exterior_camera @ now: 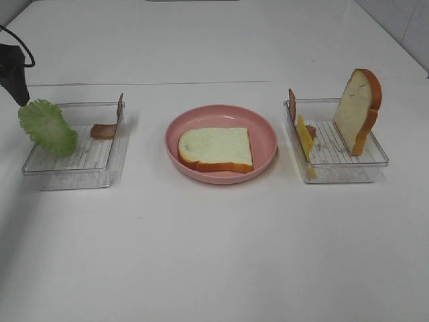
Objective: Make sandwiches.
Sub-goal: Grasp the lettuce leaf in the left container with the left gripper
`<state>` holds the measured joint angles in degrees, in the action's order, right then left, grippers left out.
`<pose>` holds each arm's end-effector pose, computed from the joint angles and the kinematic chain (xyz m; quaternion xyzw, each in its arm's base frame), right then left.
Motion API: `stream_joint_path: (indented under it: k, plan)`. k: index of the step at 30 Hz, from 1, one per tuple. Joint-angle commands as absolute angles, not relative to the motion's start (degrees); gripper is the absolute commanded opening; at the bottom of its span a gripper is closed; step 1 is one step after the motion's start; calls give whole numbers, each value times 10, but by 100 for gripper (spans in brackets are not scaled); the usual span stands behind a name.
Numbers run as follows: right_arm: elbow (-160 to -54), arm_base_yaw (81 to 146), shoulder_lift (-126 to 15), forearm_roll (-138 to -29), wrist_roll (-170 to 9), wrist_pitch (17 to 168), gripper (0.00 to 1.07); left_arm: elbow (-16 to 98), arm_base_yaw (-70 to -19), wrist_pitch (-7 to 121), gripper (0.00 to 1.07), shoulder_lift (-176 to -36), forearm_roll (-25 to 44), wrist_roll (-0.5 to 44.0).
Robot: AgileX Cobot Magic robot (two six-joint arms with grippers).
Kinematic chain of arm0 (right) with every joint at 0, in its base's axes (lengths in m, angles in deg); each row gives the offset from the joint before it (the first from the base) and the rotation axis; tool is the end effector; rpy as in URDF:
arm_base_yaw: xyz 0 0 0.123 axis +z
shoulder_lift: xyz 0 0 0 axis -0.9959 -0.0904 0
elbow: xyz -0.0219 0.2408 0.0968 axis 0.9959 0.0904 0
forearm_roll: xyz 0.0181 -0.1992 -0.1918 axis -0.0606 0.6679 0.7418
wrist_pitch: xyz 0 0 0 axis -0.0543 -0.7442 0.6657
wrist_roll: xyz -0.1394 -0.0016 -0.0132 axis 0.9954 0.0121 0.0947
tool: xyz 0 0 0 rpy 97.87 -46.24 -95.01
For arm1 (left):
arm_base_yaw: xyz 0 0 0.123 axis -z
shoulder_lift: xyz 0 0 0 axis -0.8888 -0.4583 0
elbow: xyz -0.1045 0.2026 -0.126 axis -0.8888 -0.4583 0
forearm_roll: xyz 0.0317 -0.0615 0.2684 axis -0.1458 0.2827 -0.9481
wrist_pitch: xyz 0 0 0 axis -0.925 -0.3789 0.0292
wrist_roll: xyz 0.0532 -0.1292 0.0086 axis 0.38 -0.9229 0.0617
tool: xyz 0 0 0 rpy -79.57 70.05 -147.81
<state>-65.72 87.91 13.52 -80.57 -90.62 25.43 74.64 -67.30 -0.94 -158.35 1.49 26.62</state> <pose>0.0866 -0.0007 0.2467 0.0167 0.8750 0.0134 0.4836 0.4611 0.0214 0.1474 0.0185 0.9953 -0.0474 0.0827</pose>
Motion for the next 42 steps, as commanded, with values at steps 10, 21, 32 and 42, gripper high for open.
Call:
stream_joint_path:
  k: [10, 21, 32, 42]
  plan:
    - [-655, 879, 154, -806, -903, 259, 80, 867, -670, -44, 89, -1714, 56, 283]
    - [-655, 879, 154, -806, -903, 259, 80, 878, -670, -53, 78, -1726, 60, 284]
    - [-655, 879, 154, -806, -903, 259, 80, 878, -670, -73, 23, -1726, 65, 280]
    - [-655, 879, 154, -806, -903, 259, 80, 878, -670, -77, 20, -1726, 74, 280]
